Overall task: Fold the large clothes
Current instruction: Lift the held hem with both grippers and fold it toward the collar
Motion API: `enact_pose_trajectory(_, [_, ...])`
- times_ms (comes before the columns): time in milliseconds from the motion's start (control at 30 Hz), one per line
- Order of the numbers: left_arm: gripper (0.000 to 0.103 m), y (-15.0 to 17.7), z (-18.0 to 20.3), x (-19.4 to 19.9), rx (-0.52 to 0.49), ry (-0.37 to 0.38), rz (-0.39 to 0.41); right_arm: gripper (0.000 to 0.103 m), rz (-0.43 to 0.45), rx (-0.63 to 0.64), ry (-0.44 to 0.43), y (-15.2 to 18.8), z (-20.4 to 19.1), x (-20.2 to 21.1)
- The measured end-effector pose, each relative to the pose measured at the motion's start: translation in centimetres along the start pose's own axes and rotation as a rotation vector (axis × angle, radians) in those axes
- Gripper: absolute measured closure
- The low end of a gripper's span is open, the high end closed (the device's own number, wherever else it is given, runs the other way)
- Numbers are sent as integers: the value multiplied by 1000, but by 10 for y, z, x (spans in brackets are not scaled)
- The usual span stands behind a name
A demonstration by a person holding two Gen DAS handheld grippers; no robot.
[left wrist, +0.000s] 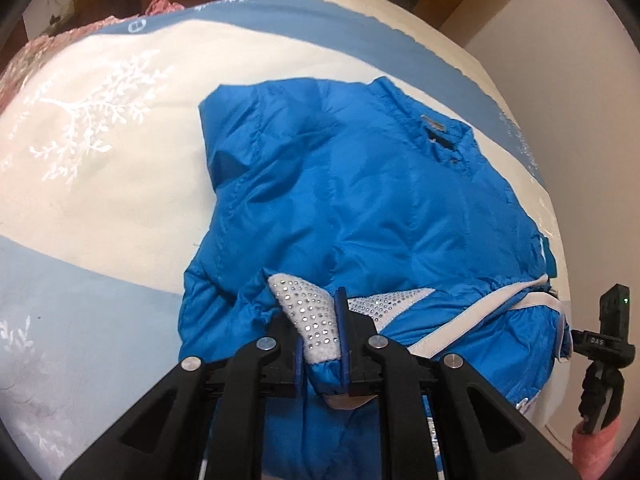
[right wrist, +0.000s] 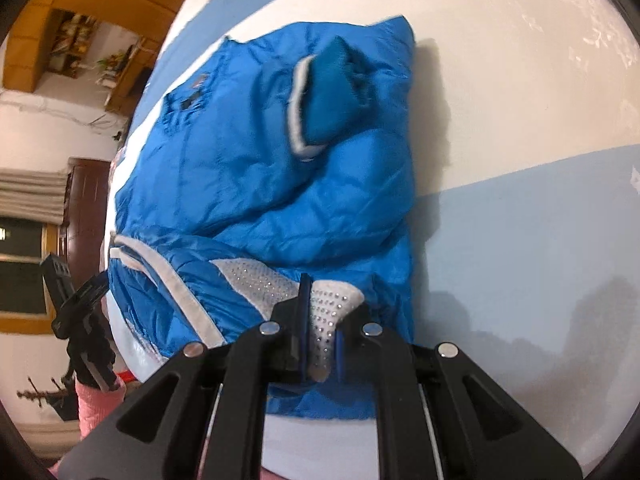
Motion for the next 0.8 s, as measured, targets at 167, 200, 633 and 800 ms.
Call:
enact_pose_trajectory(167, [90,-1,-3,-11,5,-14,-8,95,-15,-21,13,-5,7,-14])
enact_pose_trajectory(200, [90,-1,-3,-11,5,-16,-9,95,-19,-22,20,-6,8,-15])
enact_pose_trajectory(633, [90,4,8,-18,-53,-165,-25,95,-8,17,149,-8,-3,-24])
enact_pose_trajectory(800, [90,-2,10,-3,-23,-184,-22,96,30,35,145,-9,-14,1])
Point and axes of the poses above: each gripper's, at about its wrist camera, not at the fingertips, and x roughly against the way its jaws point, z to its right, y to its underside, the point moved 7 cm from there along -x, roughly the way its jaws point, and after that the axes turned 5 degrees about -x, right-handed, at the moved point
